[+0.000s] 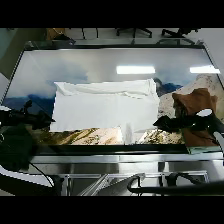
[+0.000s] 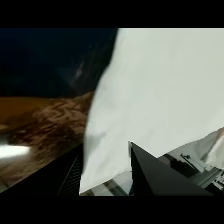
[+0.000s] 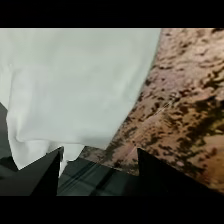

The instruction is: Fold the shirts.

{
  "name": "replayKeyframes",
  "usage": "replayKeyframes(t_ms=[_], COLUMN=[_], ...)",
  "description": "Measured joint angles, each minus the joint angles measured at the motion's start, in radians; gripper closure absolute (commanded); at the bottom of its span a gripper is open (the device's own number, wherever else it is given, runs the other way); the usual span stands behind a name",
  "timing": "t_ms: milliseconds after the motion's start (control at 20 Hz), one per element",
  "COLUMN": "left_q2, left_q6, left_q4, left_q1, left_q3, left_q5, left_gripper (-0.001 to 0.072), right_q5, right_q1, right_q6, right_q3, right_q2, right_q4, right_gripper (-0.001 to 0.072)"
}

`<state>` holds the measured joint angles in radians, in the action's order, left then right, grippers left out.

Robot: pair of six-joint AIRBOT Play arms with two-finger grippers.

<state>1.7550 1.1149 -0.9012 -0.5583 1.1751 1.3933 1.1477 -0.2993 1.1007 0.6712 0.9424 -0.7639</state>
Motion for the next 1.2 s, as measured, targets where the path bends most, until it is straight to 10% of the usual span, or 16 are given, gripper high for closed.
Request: replayKeyframes(t_ms=[650, 750, 900, 1050, 1200], left_q2=[0.000, 0.000, 0.000, 0.000, -0.004], left_q6=[-0.062, -0.064, -0.071, -0.070, -0.055], left_q4=[0.109, 0.109, 0.108, 0.108, 0.107], left_q1=[0.011, 0.011, 0.011, 0.011, 0.011], left_q3=[-0.009, -0.009, -0.009, -0.009, -0.009], left_q5=[-0.022, -0.017, -0.002, 0.011, 0.036], left_gripper=[0.0352, 0.0680, 0.0684, 0.0685, 0.0687], right_q5=[-0.228, -0.233, -0.229, -0.206, -0.170], right_q1=[0.228, 0.240, 0.247, 0.250, 0.250], right_q6=[-0.017, -0.017, -0.023, -0.029, -0.036], right_q3=[-0.089, -0.092, -0.093, -0.095, -0.095], right_q2=[0.073, 0.083, 0.089, 0.093, 0.080], right_q4=[0.117, 0.158, 0.177, 0.137, 0.100], right_gripper=[0.0190, 0.0196, 0.0200, 0.0689, 0.0694])
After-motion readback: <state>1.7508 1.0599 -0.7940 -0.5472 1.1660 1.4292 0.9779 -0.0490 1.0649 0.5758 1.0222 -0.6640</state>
